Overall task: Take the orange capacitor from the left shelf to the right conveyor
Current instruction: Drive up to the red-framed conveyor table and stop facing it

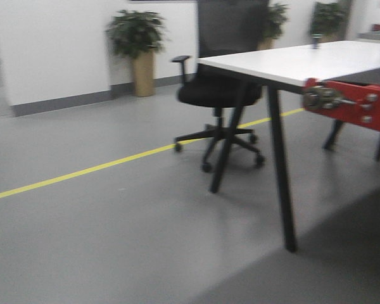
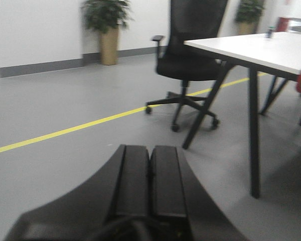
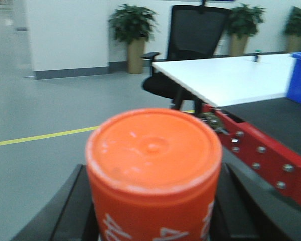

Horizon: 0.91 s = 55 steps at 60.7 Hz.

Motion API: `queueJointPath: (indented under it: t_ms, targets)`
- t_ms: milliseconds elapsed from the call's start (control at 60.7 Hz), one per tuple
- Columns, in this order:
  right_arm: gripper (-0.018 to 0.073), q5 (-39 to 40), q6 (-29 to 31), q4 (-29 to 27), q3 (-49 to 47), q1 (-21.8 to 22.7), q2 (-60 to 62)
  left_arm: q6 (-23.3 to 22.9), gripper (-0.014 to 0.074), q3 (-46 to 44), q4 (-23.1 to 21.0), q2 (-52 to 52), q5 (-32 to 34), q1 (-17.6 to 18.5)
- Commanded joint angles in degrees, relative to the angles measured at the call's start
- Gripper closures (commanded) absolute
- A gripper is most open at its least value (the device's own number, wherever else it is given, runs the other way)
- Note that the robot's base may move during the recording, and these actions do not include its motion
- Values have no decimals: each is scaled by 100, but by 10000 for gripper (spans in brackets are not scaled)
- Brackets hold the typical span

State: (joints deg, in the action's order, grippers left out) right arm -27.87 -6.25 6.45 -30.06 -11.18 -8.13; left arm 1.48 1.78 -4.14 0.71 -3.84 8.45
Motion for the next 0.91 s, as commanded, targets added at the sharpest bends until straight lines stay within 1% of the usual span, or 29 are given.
queueJointPath:
  t_ms: [0,890]
  targets:
    - [504,545,47,89,-161,1,-83,-8,723,-26,-10,62,524,9]
    - [504,540,47,89,-161,7,-83,-8,723,-26,-10,62,524,9]
